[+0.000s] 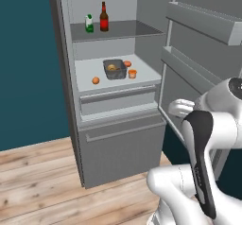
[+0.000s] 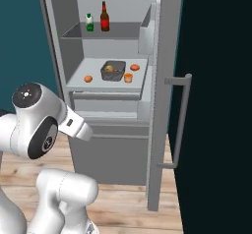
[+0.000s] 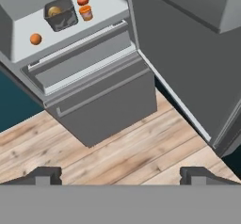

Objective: Place the tupperware on the second highest shelf of the fridge. Make space for the tupperware among the existing items by rearranging them on the shelves if needed. Close the fridge door when finished.

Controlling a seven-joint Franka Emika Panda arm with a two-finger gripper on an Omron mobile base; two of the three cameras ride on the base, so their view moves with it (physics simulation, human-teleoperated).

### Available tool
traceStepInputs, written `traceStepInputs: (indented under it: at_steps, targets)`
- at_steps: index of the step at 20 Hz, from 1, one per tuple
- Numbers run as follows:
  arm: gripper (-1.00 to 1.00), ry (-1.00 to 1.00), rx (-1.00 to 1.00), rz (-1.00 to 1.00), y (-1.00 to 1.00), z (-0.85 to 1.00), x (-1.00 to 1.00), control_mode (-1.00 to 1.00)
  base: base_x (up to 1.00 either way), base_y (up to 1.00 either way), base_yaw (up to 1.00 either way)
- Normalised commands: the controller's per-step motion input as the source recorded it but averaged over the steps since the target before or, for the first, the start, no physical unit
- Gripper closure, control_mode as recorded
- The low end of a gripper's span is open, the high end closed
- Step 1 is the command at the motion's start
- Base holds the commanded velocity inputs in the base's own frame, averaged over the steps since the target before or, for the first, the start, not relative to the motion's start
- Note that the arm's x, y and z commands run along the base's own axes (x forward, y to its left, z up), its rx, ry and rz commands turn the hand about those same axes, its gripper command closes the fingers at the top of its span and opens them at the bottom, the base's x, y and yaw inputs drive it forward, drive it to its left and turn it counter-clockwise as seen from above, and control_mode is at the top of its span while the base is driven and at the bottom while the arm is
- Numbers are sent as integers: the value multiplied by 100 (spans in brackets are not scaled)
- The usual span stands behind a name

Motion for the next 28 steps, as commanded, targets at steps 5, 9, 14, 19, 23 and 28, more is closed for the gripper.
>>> traceStepInputs:
  at_steps: [5, 9, 14, 19, 23, 28]
  targets:
    - [-100, 0, 0, -1, -30, 0, -11, -100, 0, 0, 0]
    - [-100, -2, 0, -19, -56, -9, -36, -100, 0, 0, 0]
    - [-100, -5, 1, -33, -87, -13, -16, -100, 0, 0, 0]
    - [-100, -6, 8, -29, -99, -16, 0, -100, 0, 0, 0]
    - [-100, -8, 12, -13, -100, -25, 0, -100, 0, 0, 0]
    - [-100, -22, 21, 0, -100, -42, 0, -100, 0, 0, 0]
